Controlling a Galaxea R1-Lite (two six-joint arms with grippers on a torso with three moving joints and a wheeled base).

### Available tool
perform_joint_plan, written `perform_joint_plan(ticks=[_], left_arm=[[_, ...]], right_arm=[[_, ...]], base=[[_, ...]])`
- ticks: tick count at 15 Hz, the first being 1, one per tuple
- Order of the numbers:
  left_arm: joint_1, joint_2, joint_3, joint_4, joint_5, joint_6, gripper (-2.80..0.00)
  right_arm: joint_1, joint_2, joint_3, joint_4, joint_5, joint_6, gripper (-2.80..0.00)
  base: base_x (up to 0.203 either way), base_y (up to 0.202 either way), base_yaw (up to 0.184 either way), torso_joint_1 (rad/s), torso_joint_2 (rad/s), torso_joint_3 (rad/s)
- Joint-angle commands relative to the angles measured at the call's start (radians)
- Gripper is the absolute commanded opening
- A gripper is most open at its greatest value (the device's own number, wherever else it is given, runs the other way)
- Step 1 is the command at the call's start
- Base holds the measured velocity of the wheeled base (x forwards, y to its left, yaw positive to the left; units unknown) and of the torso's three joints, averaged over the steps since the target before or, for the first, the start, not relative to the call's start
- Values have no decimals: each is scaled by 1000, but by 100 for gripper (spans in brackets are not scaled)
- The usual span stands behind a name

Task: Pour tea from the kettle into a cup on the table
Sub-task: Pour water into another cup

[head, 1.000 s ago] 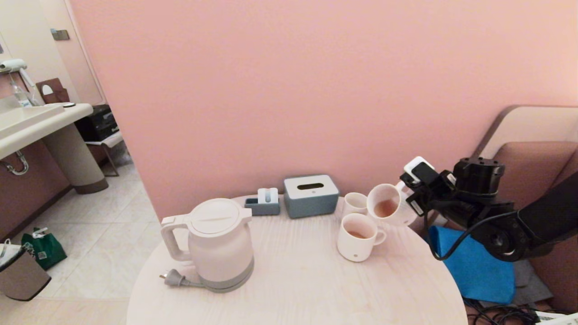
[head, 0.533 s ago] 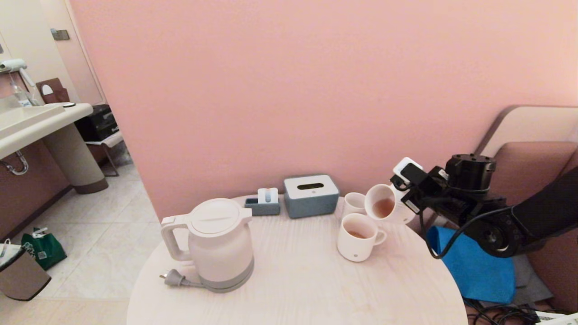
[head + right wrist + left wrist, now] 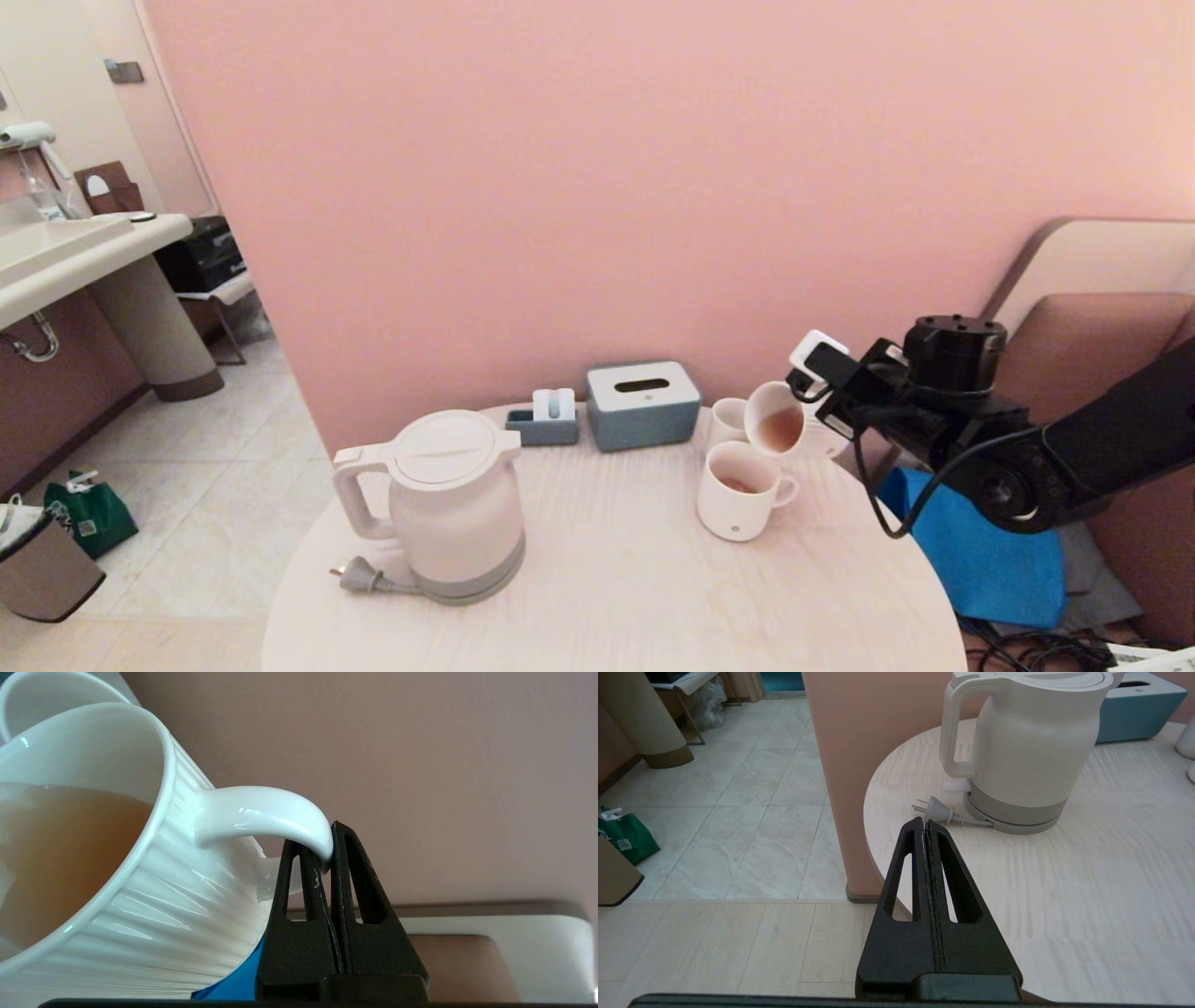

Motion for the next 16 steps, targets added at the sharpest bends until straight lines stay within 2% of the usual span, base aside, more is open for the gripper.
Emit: perform_joint_plan(ticks=[1, 9, 16], left_arm=[[0, 1, 0, -1, 1, -1, -280], [0, 1, 0, -1, -1, -1, -280], [0, 1, 0, -1, -1, -1, -280]], right_arm=[[9, -1, 2, -7, -8, -19, -280], [30, -2, 3, -30, -17, -162, -280], [69, -1, 11, -42, -47, -229, -280]], base=[[0, 0, 0, 0, 0, 0], [0, 0, 0, 0, 0, 0], [0, 0, 0, 0, 0, 0]])
